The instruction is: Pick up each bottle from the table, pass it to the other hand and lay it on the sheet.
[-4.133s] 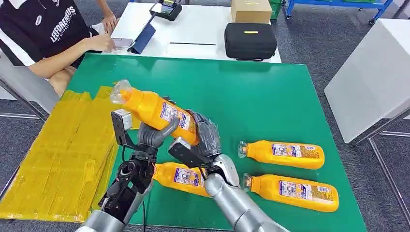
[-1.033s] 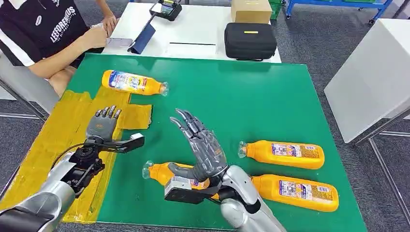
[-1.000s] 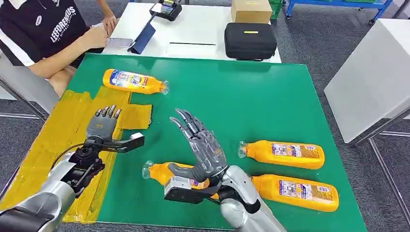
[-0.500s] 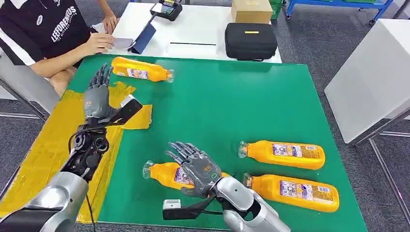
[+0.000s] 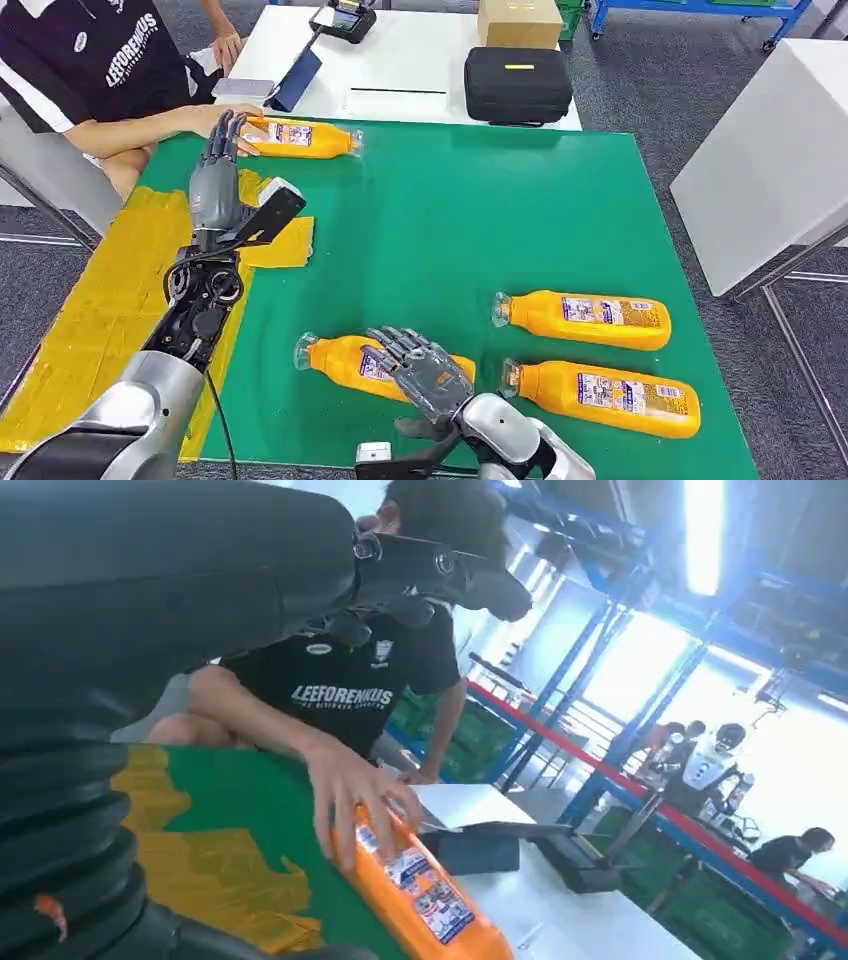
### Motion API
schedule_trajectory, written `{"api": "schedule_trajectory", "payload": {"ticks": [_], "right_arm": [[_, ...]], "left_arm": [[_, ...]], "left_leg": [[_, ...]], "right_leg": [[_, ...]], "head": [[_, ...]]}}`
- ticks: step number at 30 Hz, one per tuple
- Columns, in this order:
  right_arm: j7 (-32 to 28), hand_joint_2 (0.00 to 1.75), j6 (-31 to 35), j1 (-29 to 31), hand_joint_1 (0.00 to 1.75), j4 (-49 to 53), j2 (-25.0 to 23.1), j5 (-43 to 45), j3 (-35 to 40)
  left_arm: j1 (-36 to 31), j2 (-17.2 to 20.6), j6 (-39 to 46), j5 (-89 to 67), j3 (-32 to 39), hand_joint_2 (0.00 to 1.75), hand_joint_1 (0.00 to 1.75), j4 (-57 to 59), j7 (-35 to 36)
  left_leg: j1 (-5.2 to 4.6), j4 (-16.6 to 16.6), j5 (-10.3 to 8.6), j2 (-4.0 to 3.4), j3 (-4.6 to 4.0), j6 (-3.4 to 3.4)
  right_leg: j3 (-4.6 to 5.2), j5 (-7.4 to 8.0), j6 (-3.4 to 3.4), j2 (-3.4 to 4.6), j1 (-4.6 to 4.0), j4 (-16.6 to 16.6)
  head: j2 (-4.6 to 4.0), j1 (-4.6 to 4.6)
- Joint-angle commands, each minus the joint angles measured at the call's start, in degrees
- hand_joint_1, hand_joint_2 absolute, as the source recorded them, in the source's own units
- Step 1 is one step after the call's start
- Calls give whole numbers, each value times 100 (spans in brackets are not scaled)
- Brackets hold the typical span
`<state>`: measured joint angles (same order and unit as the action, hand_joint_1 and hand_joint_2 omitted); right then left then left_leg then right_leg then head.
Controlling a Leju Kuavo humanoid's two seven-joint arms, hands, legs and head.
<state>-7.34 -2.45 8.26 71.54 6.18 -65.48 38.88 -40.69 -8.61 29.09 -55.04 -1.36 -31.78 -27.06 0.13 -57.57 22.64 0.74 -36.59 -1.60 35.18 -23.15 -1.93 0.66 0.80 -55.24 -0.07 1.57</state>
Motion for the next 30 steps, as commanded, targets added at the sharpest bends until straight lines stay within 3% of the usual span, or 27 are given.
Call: {"api": "schedule_trajectory", "payload": {"ticks": [1,9,10,17,26,27,28,29,30], "right_arm": [[105,175,-209,-26,0,-553,148,-337,-127],[523,175,-24,361,0,-1679,-62,-571,-306],[540,175,-30,393,0,-1799,-104,-552,-331],[1012,175,252,590,0,-2657,-399,-636,-617],[1221,175,519,559,0,-3155,-577,-728,-765],[1221,175,517,547,10,-3164,-583,-728,-763],[1222,175,510,537,65,-3196,-589,-718,-777],[1222,175,510,537,101,-3196,-589,-718,-777],[1222,175,510,537,101,-3196,-589,-718,-777]], "left_arm": [[-31,109,80,187,-13,175,0,69,51],[95,144,155,319,-117,175,0,30,138],[113,142,164,334,-118,175,0,33,129],[170,89,150,390,-189,175,0,71,125],[230,27,160,428,-239,175,0,73,107],[236,21,162,428,-241,175,0,72,104],[244,12,155,431,-247,175,0,70,93],[244,12,155,431,-247,175,0,70,93],[244,12,155,431,-247,175,0,70,93]], "left_leg": [[-2,6,9,-5,26,6],[-5,6,30,-24,70,16],[-2,9,14,-17,41,10],[2,8,11,-10,50,8],[2,10,3,-11,78,10],[3,9,0,-14,78,8],[2,11,1,-14,86,10],[3,8,0,-14,89,9],[4,6,1,-14,94,8]], "right_leg": [[-25,-9,6,-3,0,5],[-62,-24,16,10,1,0],[-38,-9,9,10,-1,8],[-49,-9,9,0,-4,8],[-64,-5,16,-10,-4,11],[-64,-5,25,-7,-5,12],[-71,-5,29,-10,-6,12],[-71,-4,28,-8,-6,11],[-67,-5,27,-6,-7,9]], "head": [[0,2],[0,2],[0,2],[0,2],[0,2],[0,2],[0,2],[0,2],[0,4]]}}
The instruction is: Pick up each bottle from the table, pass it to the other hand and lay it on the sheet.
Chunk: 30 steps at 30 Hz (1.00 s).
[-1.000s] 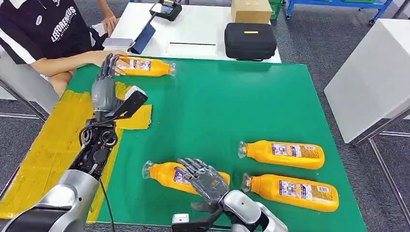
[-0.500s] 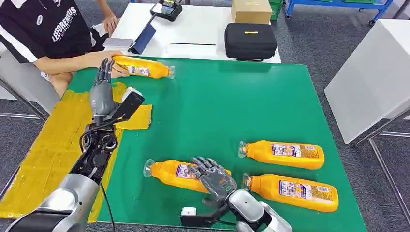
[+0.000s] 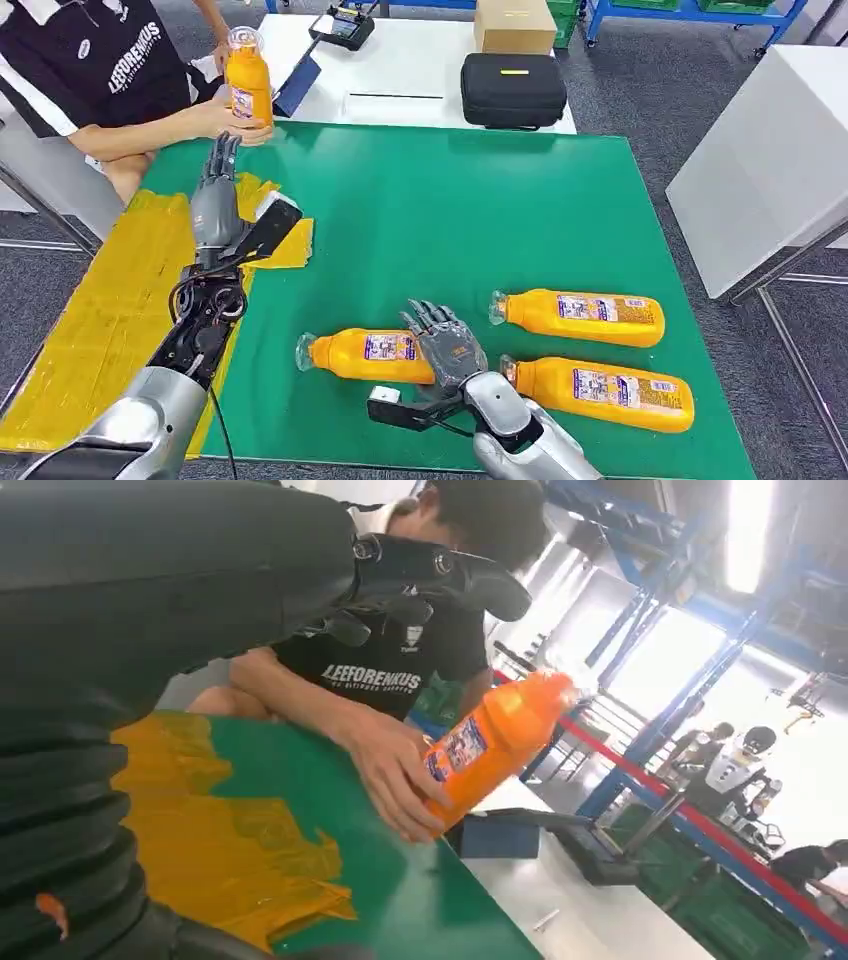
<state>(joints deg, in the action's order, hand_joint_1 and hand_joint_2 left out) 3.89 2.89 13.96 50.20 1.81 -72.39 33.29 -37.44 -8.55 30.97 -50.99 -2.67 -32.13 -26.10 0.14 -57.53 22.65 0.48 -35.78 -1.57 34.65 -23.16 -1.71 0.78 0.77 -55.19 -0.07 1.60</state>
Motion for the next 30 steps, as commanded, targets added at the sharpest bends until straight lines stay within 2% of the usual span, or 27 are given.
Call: {"api": "schedule_trajectory", "payload": {"ticks": [1,2,3,4,5,6,8,14,18,21,26,27,28,30], "right_arm": [[98,175,-24,-33,101,-1062,-152,-27,-218],[62,175,-77,8,143,-1217,-188,-8,-250],[58,175,-78,-2,159,-1225,-182,-7,-250],[35,175,-88,-3,154,-1267,-187,18,-281],[35,175,-91,-36,171,-1292,-166,18,-284],[-2,175,-117,-55,175,-1325,-166,43,-309],[-176,175,-107,-122,175,-1319,-149,138,-388],[-199,175,-101,-217,175,-1176,-105,161,-483],[-89,175,143,-303,175,-890,-138,115,-677],[-15,175,653,-463,175,-194,-324,325,-1200],[-2,175,606,-443,175,-21,-347,335,-1271],[-239,175,991,-490,175,122,-469,689,-1530],[-534,175,1176,-460,175,176,-542,950,-1668],[-1064,175,1477,-438,175,495,-681,1584,-1958]], "left_arm": [[-82,6,-33,26,-116,175,0,105,-3],[-86,-14,-70,39,-135,175,0,95,-17],[-91,-31,-72,37,-142,175,0,93,-19],[-97,-45,-91,27,-165,175,0,100,-17],[-105,-73,-100,23,-179,175,0,100,-21],[-114,-84,-115,22,-198,175,0,109,-23],[-121,-102,-119,49,-224,175,0,110,-32],[-71,-77,-134,97,-258,175,0,31,-41],[38,-50,-143,148,-289,175,0,-139,-41],[415,-36,-299,371,-284,175,0,-663,-147],[549,-39,-383,439,-296,175,0,-882,-169],[613,-78,-535,650,-228,175,0,-1002,-276],[733,-123,-905,1016,-133,175,0,-1245,-356],[1062,-182,-2141,2246,61,175,0,-1919,-540]], "left_leg": [[2,2,-1,19,19,8],[2,2,9,17,20,19],[1,7,7,18,23,22],[2,9,7,15,25,19],[3,7,7,16,28,15],[2,10,6,20,29,18],[4,7,1,23,37,11],[1,7,7,23,64,11],[1,11,4,29,61,14],[-3,12,5,22,66,10],[-6,7,5,20,54,-3],[-5,14,0,15,43,-6],[-3,2,-9,19,28,-17],[-7,0,-6,12,21,-16]], "right_leg": [[-7,-7,7,-28,-3,3],[23,-14,-1,-25,-4,3],[19,-16,-7,-28,-3,8],[16,-14,-8,-23,-3,11],[14,-16,-9,-21,-3,10],[12,-16,-7,-29,-3,13],[3,-19,-7,-29,-5,11],[-23,-19,-8,-28,-4,13],[-22,-18,-6,-37,-3,17],[-26,-21,-7,-28,1,14],[-21,-23,3,-22,3,9],[-63,-9,-2,-13,2,19],[-61,7,-27,-14,1,8],[-49,5,-26,-9,5,3]], "head": [[0,-2],[0,-2],[0,0],[0,-2],[0,0],[0,-2],[0,-2],[0,0],[0,0],[0,-2],[0,0],[0,0],[0,-2],[0,0]]}}
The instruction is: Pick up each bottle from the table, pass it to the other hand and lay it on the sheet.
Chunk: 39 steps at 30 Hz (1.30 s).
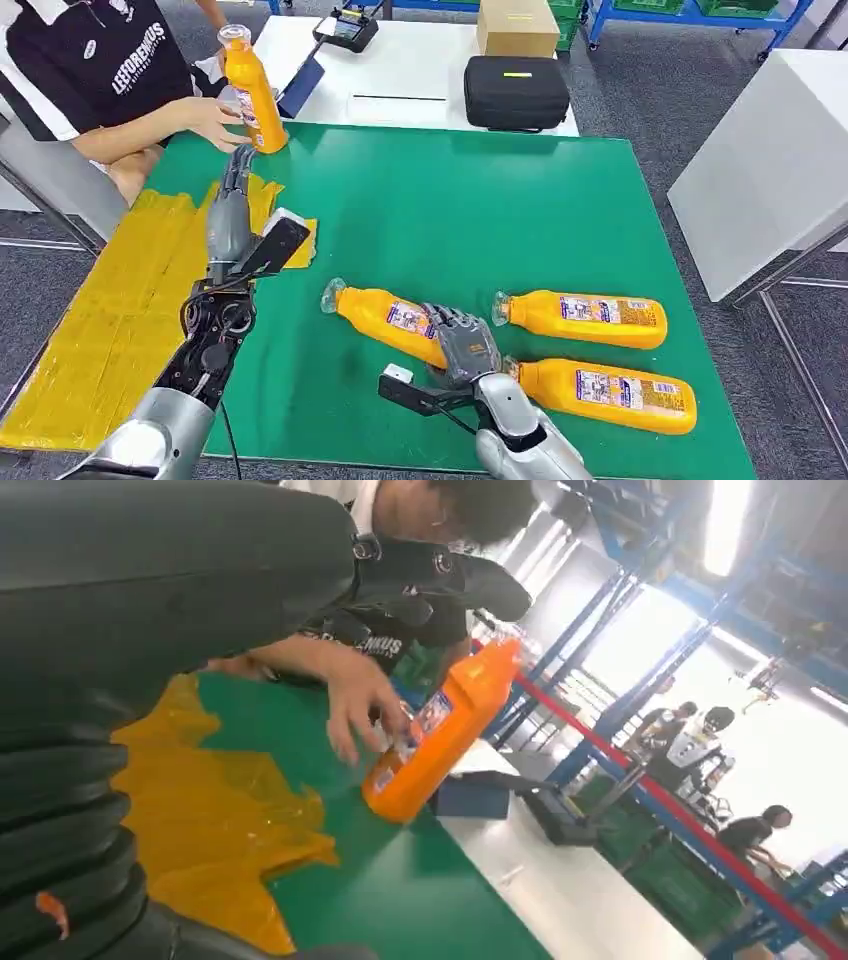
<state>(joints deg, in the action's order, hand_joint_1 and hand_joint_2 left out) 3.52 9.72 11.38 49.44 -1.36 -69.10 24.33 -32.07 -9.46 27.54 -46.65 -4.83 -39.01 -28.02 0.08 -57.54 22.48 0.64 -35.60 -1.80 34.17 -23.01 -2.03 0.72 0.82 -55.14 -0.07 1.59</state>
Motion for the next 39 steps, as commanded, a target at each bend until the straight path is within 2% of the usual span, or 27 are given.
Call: {"api": "schedule_trajectory", "payload": {"ticks": [1,3,5,6,8,13,21,30,39], "right_arm": [[-1149,175,898,-167,175,672,-400,1430,-1139],[-1205,175,968,-176,175,787,-406,1531,-1189],[-1661,175,1223,-230,175,944,-514,2108,-1413],[-1745,175,1230,-228,175,959,-522,2263,-1461],[-2030,175,1413,-209,175,969,-542,2608,-1559],[-2452,175,1676,-87,175,886,-652,3084,-1655],[-2541,175,1751,-166,175,1066,-723,3133,-1653],[-2568,175,1816,-141,175,996,-782,3070,-1581],[-2677,175,2026,203,175,326,-1017,2859,-988]], "left_arm": [[640,-72,-2118,2161,291,175,0,-1454,-353],[732,-25,-2201,2316,238,175,0,-1646,-313],[744,3,-2637,2884,226,175,0,-1815,-207],[732,5,-2809,3082,240,175,0,-1825,-169],[702,30,-3158,3548,229,175,0,-1804,-50],[619,113,-5018,5075,-35,175,0,-1350,96],[866,2,-5153,5247,-715,175,0,-1986,402],[873,-34,-5155,5240,-821,175,0,-1998,431],[787,-113,-5059,5449,-1281,175,0,-1827,573]], "left_leg": [[-1,1,10,-7,1,7],[-2,-2,17,-17,-10,10],[-2,-6,26,-24,-24,16],[2,-2,16,-18,-49,13],[1,-3,22,-17,-45,16],[1,1,22,-16,-48,15],[2,0,23,-10,-67,20],[3,3,18,-7,-79,18],[2,2,31,-19,-57,23]], "right_leg": [[1,-10,6,0,0,-2],[12,-13,8,8,1,-7],[29,-18,12,13,0,-11],[52,-9,8,9,-3,-5],[53,-17,11,2,-3,-8],[53,-18,10,4,-2,-6],[71,-17,9,1,-1,-7],[83,-11,7,0,-2,-3],[62,-21,12,7,-3,-4]], "head": [[0,-2],[0,0],[0,-2],[0,2],[0,0],[0,0],[0,0],[0,2],[0,0]]}}
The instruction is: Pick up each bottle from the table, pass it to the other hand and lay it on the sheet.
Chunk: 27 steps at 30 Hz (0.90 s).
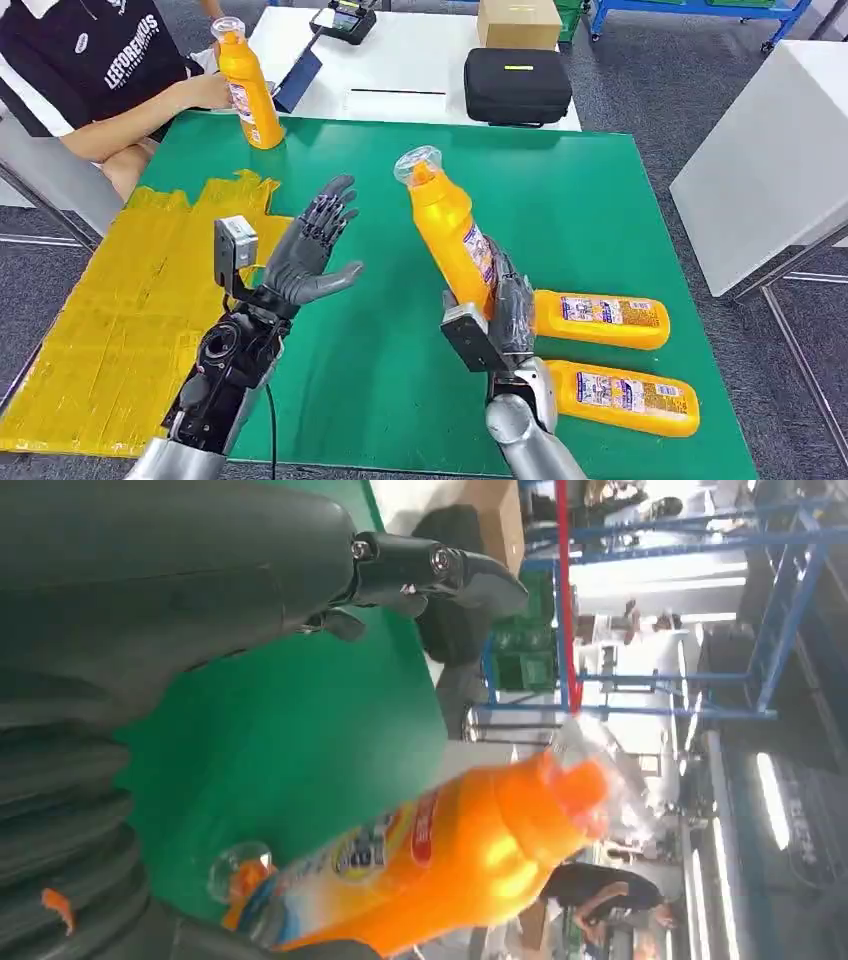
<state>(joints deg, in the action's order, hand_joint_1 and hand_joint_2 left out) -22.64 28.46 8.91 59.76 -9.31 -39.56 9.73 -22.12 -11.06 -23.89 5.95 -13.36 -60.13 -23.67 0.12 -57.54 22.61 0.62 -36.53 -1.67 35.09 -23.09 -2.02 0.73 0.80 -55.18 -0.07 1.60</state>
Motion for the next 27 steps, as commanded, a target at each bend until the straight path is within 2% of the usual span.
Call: {"api": "schedule_trajectory", "payload": {"ticks": [1,9,14,21,22,24,27], "right_arm": [[-82,175,214,503,175,-813,-255,-112,540],[-258,175,493,604,175,-1064,-442,-284,1013],[-283,175,333,666,175,-1297,-541,-293,1380],[-306,175,287,682,175,-1360,-585,-291,1477],[-306,175,287,682,175,-1360,-585,-291,1477],[-309,175,277,693,175,-1361,-573,-289,1481],[-310,175,110,708,175,-1383,-591,-273,1611]], "left_arm": [[-251,51,91,248,-447,175,0,374,135],[-406,-1,63,504,-497,175,0,731,190],[-557,-30,52,647,-500,175,0,956,176],[-590,-31,57,677,-503,175,0,989,186],[-590,-31,57,677,-503,175,0,989,186],[-589,-29,57,680,-504,175,0,995,187],[-601,-20,66,756,-484,175,0,1033,183]], "left_leg": [[0,3,14,-20,29,9],[0,1,15,-16,32,11],[0,4,8,-5,21,8],[3,2,6,-6,12,7],[0,2,14,-8,31,10],[0,4,4,-3,10,6],[0,1,15,-9,30,11]], "right_leg": [[-21,-8,9,11,-2,2],[-24,-12,11,6,-2,-1],[-15,-8,7,-3,-1,2],[-8,-5,7,-1,-4,3],[-24,-14,10,-3,-1,0],[-5,-5,6,-2,0,2],[-24,-15,11,-2,-2,-2]], "head": [[0,0],[0,0],[0,0],[0,0],[0,0],[0,0],[0,0]]}}
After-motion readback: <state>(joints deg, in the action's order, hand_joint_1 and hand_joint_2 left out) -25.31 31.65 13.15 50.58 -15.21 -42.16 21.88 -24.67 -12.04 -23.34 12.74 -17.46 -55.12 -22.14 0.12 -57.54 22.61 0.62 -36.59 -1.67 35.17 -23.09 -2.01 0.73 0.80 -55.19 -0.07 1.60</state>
